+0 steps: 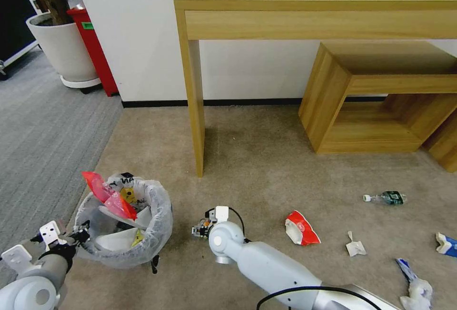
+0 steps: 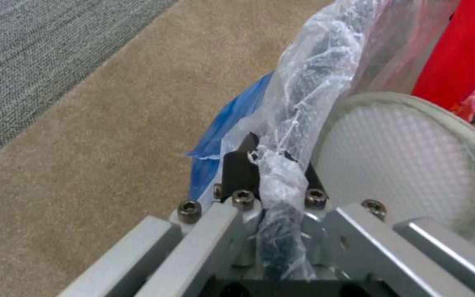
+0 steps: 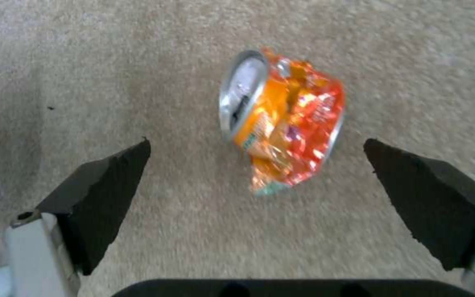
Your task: Pick up the trash bin and place the garbage on the floor into it.
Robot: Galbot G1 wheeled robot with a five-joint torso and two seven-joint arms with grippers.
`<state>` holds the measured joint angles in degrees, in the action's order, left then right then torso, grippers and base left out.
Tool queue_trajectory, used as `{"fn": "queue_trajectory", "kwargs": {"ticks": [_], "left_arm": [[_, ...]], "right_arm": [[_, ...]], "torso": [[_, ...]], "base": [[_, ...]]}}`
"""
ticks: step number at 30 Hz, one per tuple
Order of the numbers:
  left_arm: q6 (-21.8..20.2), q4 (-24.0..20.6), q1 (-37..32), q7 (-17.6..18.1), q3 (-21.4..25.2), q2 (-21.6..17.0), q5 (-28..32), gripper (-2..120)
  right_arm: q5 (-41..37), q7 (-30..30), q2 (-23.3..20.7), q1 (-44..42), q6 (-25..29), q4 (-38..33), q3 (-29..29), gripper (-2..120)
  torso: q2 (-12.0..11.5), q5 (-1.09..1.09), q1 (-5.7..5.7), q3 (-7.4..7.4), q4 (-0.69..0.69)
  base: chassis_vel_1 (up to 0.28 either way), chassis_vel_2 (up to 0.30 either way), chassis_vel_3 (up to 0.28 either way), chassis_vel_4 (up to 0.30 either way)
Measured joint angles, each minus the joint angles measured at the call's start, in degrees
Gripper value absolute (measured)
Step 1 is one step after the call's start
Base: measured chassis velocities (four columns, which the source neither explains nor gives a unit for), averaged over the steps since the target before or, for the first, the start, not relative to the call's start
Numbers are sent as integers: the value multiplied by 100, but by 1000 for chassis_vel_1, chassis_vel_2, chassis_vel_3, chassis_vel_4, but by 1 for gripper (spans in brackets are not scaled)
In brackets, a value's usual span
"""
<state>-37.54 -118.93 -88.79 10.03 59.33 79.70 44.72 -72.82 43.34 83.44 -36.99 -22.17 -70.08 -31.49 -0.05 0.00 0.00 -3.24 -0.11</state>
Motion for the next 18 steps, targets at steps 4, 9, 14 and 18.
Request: {"fn": "queue_trajectory", "kwargs": {"ticks": [4, 9, 14, 18], "left_arm": [[4, 2, -1, -4, 0, 3, -2, 1], [10, 2, -4, -8, -4, 5, -2, 1], [16, -4, -4, -10, -19, 8, 2, 1], [25, -34, -26, -18, -18, 8, 6, 1]], "right_arm": [[94, -132, 120, 52, 34, 212, -57, 99], [444, -426, 383, 153, 179, 781, -175, 98], [683, -663, 636, 223, 295, 1184, -225, 96], [772, -808, 737, 267, 363, 1378, -262, 89]], "torso": [[0, 0, 0, 0, 0], [0, -1, 0, 0, -1], [0, 0, 0, 0, 0], [0, 0, 0, 0, -1]], "base": [[0, 0, 0, 0], [0, 0, 0, 0], [0, 0, 0, 0], [0, 0, 0, 0]]}}
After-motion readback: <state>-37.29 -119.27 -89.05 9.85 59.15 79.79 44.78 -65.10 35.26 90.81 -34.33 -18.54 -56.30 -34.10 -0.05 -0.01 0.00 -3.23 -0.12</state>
